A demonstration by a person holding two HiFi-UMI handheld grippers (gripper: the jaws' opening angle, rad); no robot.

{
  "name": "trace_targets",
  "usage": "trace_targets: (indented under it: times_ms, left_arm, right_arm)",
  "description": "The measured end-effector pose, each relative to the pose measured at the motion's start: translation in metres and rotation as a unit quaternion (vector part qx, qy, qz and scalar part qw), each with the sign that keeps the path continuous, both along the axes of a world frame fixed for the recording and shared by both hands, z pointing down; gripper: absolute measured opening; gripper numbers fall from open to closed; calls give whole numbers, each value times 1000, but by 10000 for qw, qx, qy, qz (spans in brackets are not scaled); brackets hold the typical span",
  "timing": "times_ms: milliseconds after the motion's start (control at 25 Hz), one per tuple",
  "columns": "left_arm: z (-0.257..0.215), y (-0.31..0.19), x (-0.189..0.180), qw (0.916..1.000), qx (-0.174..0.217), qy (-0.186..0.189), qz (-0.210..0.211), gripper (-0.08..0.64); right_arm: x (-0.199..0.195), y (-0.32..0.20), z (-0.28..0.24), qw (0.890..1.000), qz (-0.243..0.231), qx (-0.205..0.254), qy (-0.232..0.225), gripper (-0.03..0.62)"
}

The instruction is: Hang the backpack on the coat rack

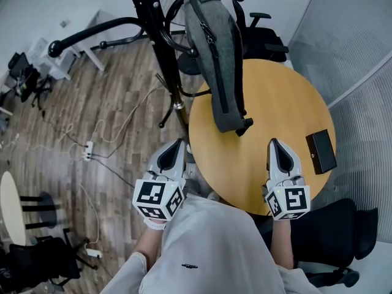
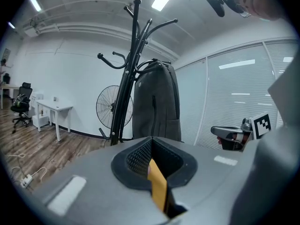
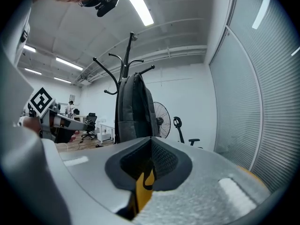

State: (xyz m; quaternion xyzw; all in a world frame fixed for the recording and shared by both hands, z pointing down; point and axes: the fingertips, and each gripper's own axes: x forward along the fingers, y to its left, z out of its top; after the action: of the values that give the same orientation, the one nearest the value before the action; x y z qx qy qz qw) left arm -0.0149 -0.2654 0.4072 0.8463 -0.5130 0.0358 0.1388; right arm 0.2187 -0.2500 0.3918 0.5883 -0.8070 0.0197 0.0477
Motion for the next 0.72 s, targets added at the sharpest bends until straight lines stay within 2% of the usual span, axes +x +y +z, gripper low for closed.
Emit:
trace_targets:
  times_ms: [720]
  left_arm:
    - [-14,-1,4,9998,143,158,36,18]
  right_arm:
    - [-8,-5,-15,9998,-81,164,-119,-8]
